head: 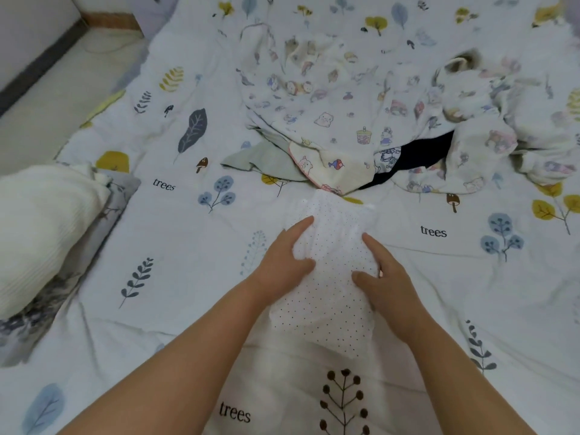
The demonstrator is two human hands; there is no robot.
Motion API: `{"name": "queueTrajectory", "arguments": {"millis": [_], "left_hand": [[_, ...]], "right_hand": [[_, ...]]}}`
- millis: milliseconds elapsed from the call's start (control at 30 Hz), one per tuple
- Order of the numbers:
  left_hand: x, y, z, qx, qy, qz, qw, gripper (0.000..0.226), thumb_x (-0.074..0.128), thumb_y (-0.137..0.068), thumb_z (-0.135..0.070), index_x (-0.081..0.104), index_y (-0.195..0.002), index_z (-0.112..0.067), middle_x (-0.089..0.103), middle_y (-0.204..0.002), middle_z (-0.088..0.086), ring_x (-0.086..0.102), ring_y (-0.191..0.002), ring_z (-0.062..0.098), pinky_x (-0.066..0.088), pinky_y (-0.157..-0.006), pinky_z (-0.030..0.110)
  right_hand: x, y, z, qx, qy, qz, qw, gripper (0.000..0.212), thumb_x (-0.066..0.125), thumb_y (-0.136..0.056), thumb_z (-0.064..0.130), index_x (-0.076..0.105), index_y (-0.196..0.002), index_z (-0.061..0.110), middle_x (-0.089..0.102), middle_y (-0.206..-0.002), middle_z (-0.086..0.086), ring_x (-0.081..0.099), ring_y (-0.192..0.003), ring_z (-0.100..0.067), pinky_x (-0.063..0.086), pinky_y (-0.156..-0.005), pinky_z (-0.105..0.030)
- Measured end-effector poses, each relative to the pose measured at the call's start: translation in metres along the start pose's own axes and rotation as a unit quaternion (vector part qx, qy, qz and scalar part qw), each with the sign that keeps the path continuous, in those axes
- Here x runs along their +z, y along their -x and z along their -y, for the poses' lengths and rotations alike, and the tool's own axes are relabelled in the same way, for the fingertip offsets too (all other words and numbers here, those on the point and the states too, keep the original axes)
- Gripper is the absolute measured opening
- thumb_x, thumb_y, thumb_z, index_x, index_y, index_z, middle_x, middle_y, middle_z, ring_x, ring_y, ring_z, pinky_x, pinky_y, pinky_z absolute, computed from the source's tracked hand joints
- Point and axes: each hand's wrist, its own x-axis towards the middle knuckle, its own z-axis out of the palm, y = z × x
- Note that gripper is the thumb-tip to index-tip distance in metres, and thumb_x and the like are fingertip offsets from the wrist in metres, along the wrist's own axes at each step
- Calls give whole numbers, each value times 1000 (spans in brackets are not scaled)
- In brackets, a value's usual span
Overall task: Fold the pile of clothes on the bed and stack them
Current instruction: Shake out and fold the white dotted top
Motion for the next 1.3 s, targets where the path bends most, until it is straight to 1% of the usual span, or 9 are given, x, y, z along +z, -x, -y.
{"name": "queueTrajectory", "arguments": {"millis": [167, 300, 467, 600, 700, 867, 1000, 1200, 1300], "left_hand": [[-43, 30, -19, 12, -13, -46, 999, 72, 57, -84, -2, 31, -141, -38, 28, -149, -14, 22, -138, 3, 20, -107, 19], [-92, 54, -31, 11, 1, -83, 997, 72, 57, -84, -2, 33, -139, -41, 31, -134, -23, 35, -132, 8, 34, -107, 28], [-163, 80, -28, 27, -20, -120, 992, 71, 57, -84, -2, 36, -136, -45, 32, -138, -24, 30, -124, -7, 30, -92, 5], [-230, 103, -19, 28, -47, -141, 988, 71, 57, -83, -2, 38, -134, -46, 34, -139, -22, 41, -112, -17, 37, -80, 1], [-285, 119, -10, 27, -90, -156, 983, 72, 57, -83, 0, 36, -137, -43, 32, -137, -25, 36, -107, -21, 29, -70, -11], [-369, 138, 12, 5, -144, -176, 974, 74, 60, -80, 1, 38, -138, -40, 33, -140, -24, 29, -120, -13, 24, -76, -11], [-417, 148, 37, -11, -170, -177, 969, 74, 60, -81, 3, 39, -138, -39, 32, -132, -30, 38, -101, -25, 28, -73, -10], [-441, 142, 99, -66, -204, -167, 962, 72, 63, -83, -1, 34, -142, -30, 31, -135, -23, 27, -124, -6, 18, -99, 11], [-431, 133, 129, -87, -228, -182, 952, 67, 62, -86, -10, 31, -144, -27, 35, -148, -3, 30, -136, 14, 21, -104, 20]], "right_hand": [[21, 18, 42, -33, -7, 24, 999, 64, 54, -89, 5, 33, -142, 34, 38, -143, 7, 43, -127, -18, 40, -106, -44], [50, 30, 85, -78, -16, 47, 996, 65, 55, -87, 1, 36, -141, 31, 41, -138, 11, 42, -128, -12, 39, -107, -38], [106, 39, 127, -122, 2, 75, 990, 66, 59, -85, 5, 36, -140, 31, 42, -128, 19, 43, -124, -5, 39, -106, -34], [167, 46, 157, -144, 1, 97, 985, 66, 60, -85, 10, 33, -141, 32, 42, -136, 15, 41, -125, -5, 38, -107, -32], [220, 50, 178, -160, -9, 114, 980, 68, 61, -85, 13, 30, -143, 32, 39, -140, 13, 39, -127, -6, 37, -108, -32], [305, 52, 211, -177, -33, 143, 973, 69, 60, -86, 12, 26, -145, 28, 36, -131, 19, 36, -123, 0, 34, -103, -22], [363, 50, 220, -174, -25, 171, 969, 70, 58, -88, 13, 23, -147, 24, 35, -135, 14, 34, -122, -1, 31, -99, -17], [417, 34, 202, -158, 75, 174, 969, 72, 57, -90, 18, 16, -149, 19, 24, -152, 2, 25, -137, -12, 19, -93, -9], [426, 22, 187, -132, 156, 159, 966, 70, 57, -90, 25, 18, -148, 16, 28, -147, -6, 32, -133, -20, 29, -104, -26]]}}
